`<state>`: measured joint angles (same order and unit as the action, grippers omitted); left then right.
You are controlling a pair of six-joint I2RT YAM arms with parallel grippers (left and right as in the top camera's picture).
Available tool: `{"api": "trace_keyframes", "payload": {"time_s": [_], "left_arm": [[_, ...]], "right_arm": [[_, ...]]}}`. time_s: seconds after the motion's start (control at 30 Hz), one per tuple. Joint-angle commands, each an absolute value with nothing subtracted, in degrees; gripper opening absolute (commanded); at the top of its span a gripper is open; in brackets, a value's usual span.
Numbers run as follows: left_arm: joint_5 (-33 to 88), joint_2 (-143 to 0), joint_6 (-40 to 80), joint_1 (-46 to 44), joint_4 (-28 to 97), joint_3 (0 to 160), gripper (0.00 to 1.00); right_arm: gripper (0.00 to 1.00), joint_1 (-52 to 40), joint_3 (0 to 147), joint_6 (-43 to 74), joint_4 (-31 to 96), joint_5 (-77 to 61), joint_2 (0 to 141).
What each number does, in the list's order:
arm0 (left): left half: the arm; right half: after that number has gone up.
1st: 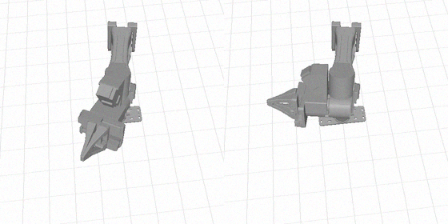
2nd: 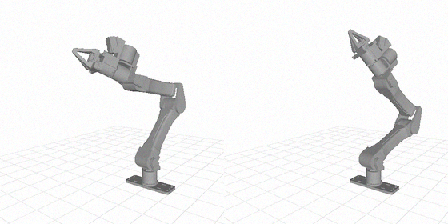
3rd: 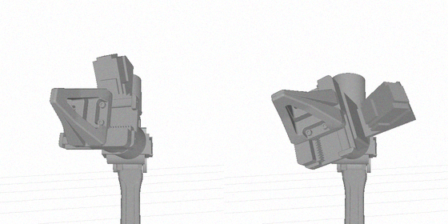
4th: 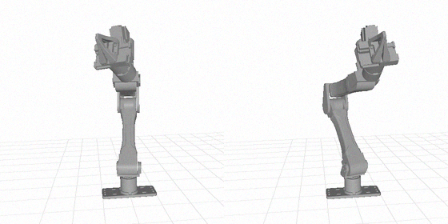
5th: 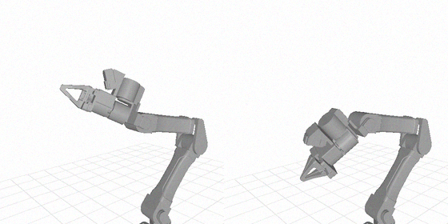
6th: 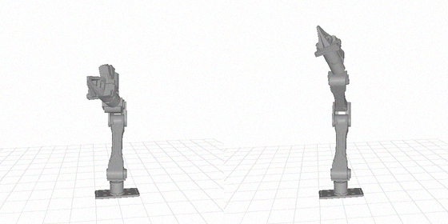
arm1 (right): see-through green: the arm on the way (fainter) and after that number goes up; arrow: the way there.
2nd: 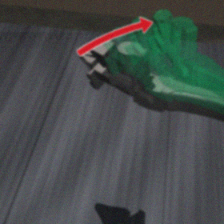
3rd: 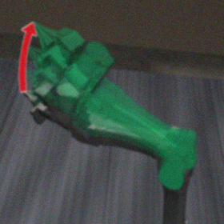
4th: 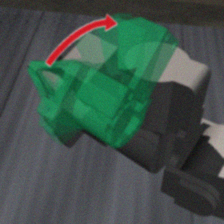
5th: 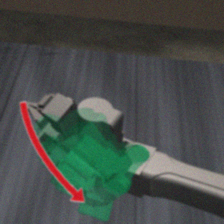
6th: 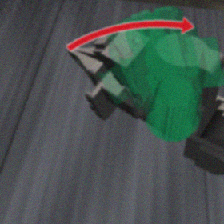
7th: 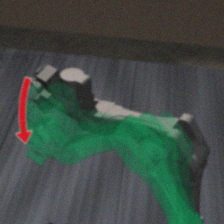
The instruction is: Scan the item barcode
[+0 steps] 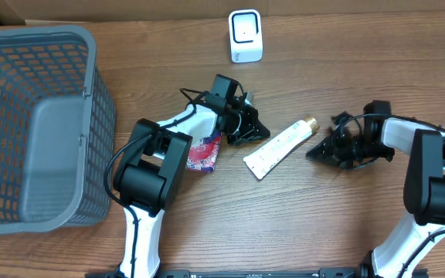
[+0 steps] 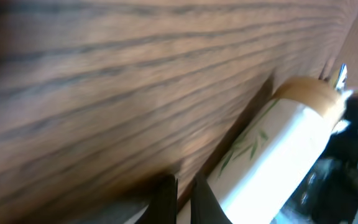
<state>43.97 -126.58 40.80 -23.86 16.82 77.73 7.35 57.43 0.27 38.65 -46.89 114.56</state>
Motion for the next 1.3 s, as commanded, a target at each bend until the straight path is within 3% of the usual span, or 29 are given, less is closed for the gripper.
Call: {"api": "trace_keyframes", "payload": {"time_s": [0.0, 0.27, 0.63, 1.03, 1.1, 1.2, 1.27], "left_arm": [[43.1, -126.3, 37.0, -24.4, 20.0, 77.6, 0.04], [43.1, -126.3, 36.6, -27.3, 21.2, 77.6, 0.04], [43.1, -126.3, 37.4, -31.8, 21.2, 77.6, 0.04], [41.1, -126.3, 37.4, -30.5, 21.1, 77.6, 0.04], [40.5, -126.3, 37.4, -29.3, 21.2, 77.6, 0.04], [40.4, -126.0, 37.1, -26.9, 22.6, 77.7, 0.04], [40.2, -125.5, 35.5, -24.9, 24.9, 77.9, 0.04]], "right_arm": [[0.04, 9.3, 57.0, 9.0, 32.8, -28.6, 117.0], [0.04, 8.5, 57.0, 10.2, 23.5, -31.2, 117.0], [0.09, 6.5, 57.0, 10.3, 15.5, -44.1, 117.0], [0.18, 6.4, 57.1, 8.6, 5.2, -62.1, 117.0], [0.22, 6.7, 57.7, 8.5, 5.7, -62.2, 117.0], [0.38, 8.2, 58.5, 7.4, 6.8, -62.2, 116.9], [0.37, 9.6, 59.0, 7.4, 7.9, -61.6, 116.6]]}}
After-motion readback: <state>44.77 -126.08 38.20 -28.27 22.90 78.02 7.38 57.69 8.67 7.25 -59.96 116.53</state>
